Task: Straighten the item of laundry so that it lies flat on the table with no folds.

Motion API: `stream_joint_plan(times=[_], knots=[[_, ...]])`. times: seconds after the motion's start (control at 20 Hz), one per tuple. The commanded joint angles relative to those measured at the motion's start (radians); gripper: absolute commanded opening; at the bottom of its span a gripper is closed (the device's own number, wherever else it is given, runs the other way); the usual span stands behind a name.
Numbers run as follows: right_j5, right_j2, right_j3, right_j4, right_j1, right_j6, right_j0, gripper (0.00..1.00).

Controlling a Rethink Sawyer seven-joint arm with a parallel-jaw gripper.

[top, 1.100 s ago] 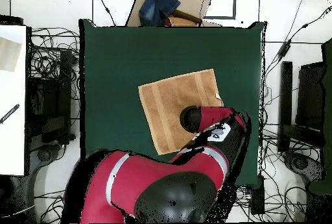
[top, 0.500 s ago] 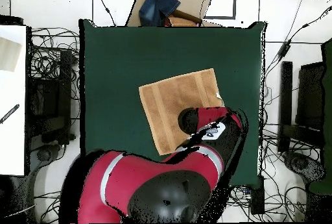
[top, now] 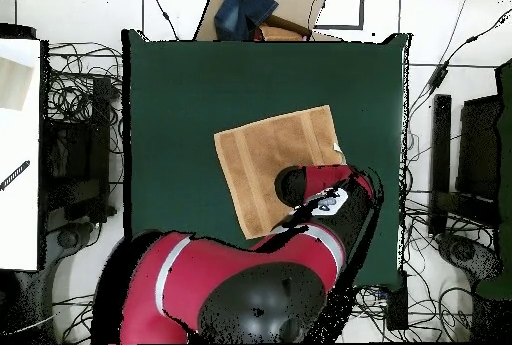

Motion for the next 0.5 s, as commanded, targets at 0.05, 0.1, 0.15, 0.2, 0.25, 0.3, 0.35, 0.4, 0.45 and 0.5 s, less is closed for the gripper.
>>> stream_joint_plan(times=[0.05, 0.1, 0.15, 0.2, 0.25, 0.3, 0.35, 0.4, 0.45, 0.5], knots=[[-0.116, 0.227, -0.046, -0.007, 0.058, -0.132, -0.099, 1.0], [-0.062, 0.231, -0.033, -0.003, 0.022, -0.157, -0.1, 1.0], [-0.034, 0.224, -0.03, -0.003, 0.002, -0.163, -0.094, 1.0], [-0.019, 0.233, -0.024, -0.003, -0.012, -0.17, -0.099, 1.0], [-0.014, 0.239, -0.018, -0.002, -0.023, -0.173, -0.099, 1.0], [-0.007, 0.243, -0.012, -0.002, -0.032, -0.171, -0.1, 1.0], [-0.001, 0.247, -0.006, -0.002, -0.042, -0.17, -0.101, 1.0], [0.011, 0.245, 0.003, -0.001, -0.061, -0.167, -0.096, 1.0], [0.023, 0.242, 0.013, -0.001, -0.08, -0.163, -0.092, 1.0], [0.039, 0.246, 0.019, -0.003, -0.096, -0.167, -0.094, 1.0]])
